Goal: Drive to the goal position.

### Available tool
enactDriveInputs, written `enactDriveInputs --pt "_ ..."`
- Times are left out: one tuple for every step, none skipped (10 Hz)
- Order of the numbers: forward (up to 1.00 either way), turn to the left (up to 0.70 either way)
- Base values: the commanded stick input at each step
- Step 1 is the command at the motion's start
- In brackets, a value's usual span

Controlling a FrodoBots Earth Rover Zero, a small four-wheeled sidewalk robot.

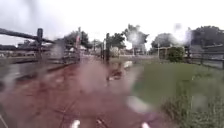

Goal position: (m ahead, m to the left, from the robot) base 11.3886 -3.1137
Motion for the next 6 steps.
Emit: enactDriveInputs --pt "0.7 0.0" --pt "0.7 0.0" --pt "0.7 0.0" --pt "0.7 0.0" --pt "0.7 0.25" --pt "0.7 0.0"
